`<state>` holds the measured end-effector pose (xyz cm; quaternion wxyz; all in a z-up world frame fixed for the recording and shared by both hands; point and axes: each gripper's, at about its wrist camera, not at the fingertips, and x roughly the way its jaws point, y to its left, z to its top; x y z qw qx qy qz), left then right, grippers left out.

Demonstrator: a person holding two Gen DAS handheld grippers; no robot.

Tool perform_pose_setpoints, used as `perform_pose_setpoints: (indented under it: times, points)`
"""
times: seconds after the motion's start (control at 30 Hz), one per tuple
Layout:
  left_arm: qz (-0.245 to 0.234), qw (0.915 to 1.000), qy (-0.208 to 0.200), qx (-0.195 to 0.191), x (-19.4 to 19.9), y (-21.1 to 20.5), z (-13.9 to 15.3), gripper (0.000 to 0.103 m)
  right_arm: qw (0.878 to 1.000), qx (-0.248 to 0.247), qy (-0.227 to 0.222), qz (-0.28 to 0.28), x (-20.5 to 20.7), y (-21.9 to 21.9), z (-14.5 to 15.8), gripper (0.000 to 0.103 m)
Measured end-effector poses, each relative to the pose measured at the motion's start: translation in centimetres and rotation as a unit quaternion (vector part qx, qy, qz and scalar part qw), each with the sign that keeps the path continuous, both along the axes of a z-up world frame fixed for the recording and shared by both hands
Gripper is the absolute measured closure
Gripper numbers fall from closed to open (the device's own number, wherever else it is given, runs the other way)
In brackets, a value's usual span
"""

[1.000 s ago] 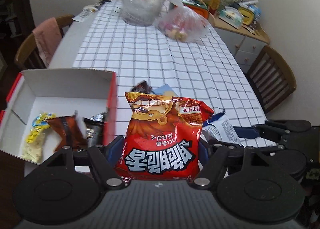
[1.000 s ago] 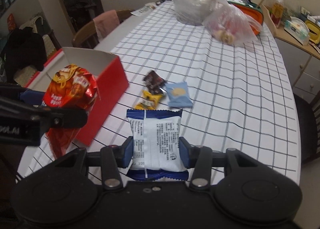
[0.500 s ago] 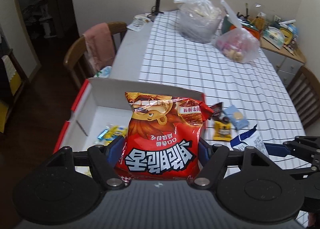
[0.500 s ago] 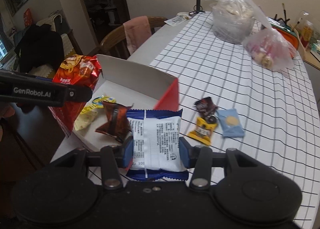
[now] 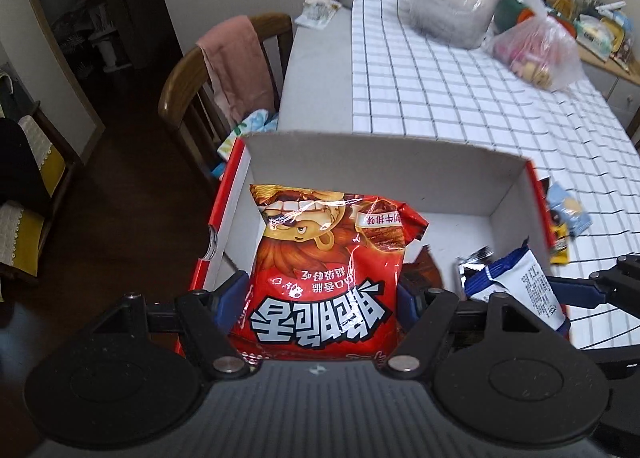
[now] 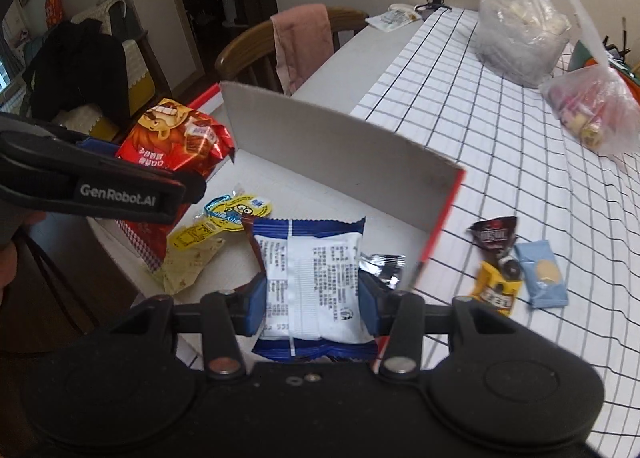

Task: Organize snacks
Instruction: 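Carry the red bag and white-blue packet over into the shoebox, then open both grippers to drop the red bag and white packet in the shoebox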

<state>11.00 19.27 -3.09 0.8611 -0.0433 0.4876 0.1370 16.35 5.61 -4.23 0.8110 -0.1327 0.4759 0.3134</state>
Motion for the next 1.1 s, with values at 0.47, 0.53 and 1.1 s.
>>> perform_pose_setpoints:
  times: [0.47, 0.53, 1.1]
  points:
    - [-0.023, 0.9986, 0.046, -0.006, 1.1, 0.4, -4.5, 0.029, 0.999, -0.048, 0.014, 0.009, -0.5, 3.1, -4.0, 0.058]
    - [-0.023, 0.9984, 0.051, -0.006, 1.1, 0.3, -4.9, 0.029, 0.999, -0.049, 0.013, 0.01, -0.6, 3.2, -4.1, 0.058]
    - [-0.022, 0.9992, 0.022, -0.026, -0.8, -0.1, -3.1, 0.03, 1.0, -0.013, 0.01, 0.004, -1.4, 1.8, -1.3, 0.037]
